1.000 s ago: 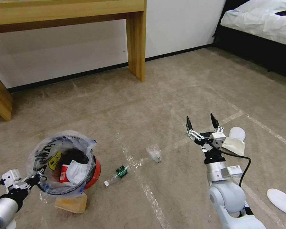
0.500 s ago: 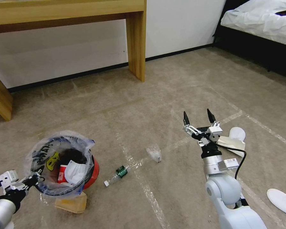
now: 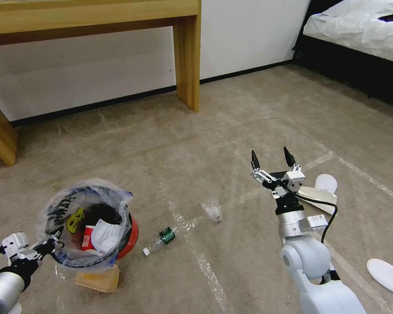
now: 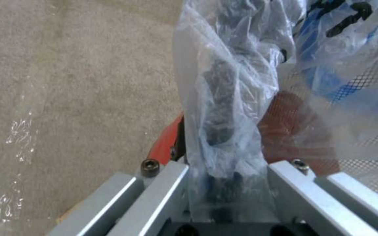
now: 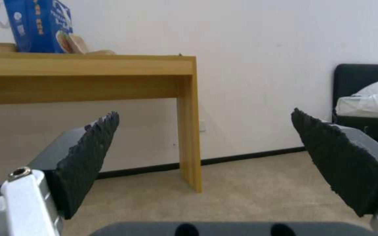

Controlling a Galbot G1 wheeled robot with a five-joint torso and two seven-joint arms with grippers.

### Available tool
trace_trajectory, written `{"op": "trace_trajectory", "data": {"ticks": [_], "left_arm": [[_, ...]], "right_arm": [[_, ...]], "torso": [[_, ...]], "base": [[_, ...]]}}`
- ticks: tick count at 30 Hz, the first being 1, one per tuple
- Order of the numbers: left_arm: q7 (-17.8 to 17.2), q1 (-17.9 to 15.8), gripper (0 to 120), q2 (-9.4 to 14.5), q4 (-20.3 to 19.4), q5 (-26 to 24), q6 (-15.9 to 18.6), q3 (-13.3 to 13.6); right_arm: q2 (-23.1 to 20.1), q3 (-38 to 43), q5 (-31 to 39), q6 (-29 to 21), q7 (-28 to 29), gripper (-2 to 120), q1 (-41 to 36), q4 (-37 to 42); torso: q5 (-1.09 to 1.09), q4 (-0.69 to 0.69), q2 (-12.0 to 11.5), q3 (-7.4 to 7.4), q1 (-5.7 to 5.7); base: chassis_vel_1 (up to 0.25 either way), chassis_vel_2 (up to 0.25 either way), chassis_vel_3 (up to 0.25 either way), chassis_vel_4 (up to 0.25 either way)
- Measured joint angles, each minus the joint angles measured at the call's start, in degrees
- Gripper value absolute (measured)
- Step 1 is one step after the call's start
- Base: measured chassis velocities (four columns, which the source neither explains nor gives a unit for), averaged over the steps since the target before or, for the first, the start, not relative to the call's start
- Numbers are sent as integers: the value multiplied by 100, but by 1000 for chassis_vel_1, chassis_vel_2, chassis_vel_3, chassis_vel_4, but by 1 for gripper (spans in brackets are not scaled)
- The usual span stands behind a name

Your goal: Pick up the trash bin and place the garbage on the floor into it.

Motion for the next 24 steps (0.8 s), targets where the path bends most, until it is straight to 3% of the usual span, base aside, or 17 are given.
{"op": "trace_trajectory", "data": {"ticks": [11, 15, 17, 18, 20, 21, 23, 24], "left_arm": [[28, 13, 1, -39, 6, 94, -4, -13], [29, 55, 1, -83, 5, 148, -5, -9], [29, 68, 1, -127, -11, 178, -6, -4], [29, 68, 1, -127, -11, 178, -6, -4], [32, 60, 1, -180, -15, 201, -7, 8], [32, 60, 1, -180, -15, 201, -7, 8], [30, -19, 1, -155, 23, 220, -7, 86], [30, -19, 1, -155, 23, 220, -7, 86]], "right_arm": [[-92, -77, 112, -93, 58, 100, 107, 40], [-293, -308, 518, -460, 230, 100, 341, 145], [-591, -576, 878, -943, 416, 100, 637, 173], [-591, -576, 878, -943, 416, 100, 637, 173], [-966, -871, 1372, -1793, 709, 100, 951, 197], [-966, -871, 1372, -1793, 709, 100, 951, 197], [-1317, -1231, 1878, -2735, 1214, 100, 1231, 197], [-1317, -1231, 1878, -2735, 1214, 100, 1231, 197]], "torso": [[0, 0, 0, 0, 0], [0, 0, 0, 0, 0], [1, 1, 0, 0, 0], [1, 1, 0, 0, 0], [1, 2, 0, 0, 0], [1, 2, 0, 0, 0], [0, 0, 0, 0, 0], [0, 0, 0, 0, 0]], "base": [[0, 0, 0, 0], [0, 0, 0, 0], [0, 0, 0, 0], [0, 0, 0, 0], [0, 0, 0, 0], [0, 0, 0, 0], [0, 0, 0, 0], [0, 0, 0, 0]]}}
